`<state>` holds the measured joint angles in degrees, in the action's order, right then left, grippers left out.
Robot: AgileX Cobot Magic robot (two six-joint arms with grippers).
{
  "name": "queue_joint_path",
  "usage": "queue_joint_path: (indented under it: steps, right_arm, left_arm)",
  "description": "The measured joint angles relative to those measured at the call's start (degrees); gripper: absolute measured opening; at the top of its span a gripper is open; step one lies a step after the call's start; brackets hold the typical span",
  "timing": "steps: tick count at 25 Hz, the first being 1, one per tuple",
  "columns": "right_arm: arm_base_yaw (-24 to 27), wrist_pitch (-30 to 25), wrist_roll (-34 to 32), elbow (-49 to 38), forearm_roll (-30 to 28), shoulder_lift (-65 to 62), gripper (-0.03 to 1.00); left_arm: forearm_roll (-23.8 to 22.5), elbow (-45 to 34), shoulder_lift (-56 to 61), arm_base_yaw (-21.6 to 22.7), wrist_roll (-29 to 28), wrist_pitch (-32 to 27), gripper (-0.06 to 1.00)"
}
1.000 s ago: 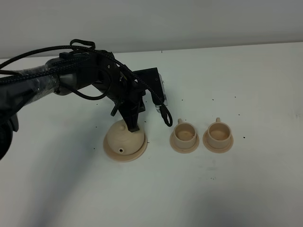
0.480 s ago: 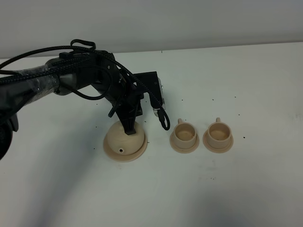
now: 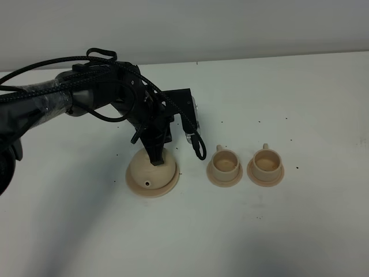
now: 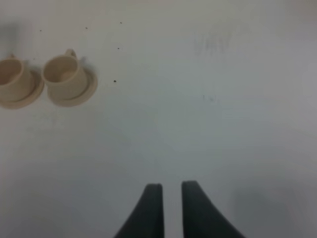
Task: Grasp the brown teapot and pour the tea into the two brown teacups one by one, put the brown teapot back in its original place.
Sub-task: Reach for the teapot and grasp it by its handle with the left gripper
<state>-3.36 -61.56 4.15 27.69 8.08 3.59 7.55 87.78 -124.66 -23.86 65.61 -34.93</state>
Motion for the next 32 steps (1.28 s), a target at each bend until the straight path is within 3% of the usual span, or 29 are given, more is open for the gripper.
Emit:
queue_joint_path:
  steps: [6, 32]
  right_arm:
    - [0.0, 0.0, 0.0, 0.0, 0.0, 0.0, 0.12]
    - [0.0, 0.0, 0.0, 0.0, 0.0, 0.0, 0.13]
  left_arm:
    - [-3.54, 0.07, 0.0, -0.06, -3.43, -0.83, -0.01]
    - [-4.68, 0.07, 0.0, -0.11, -10.84, -1.66, -0.01]
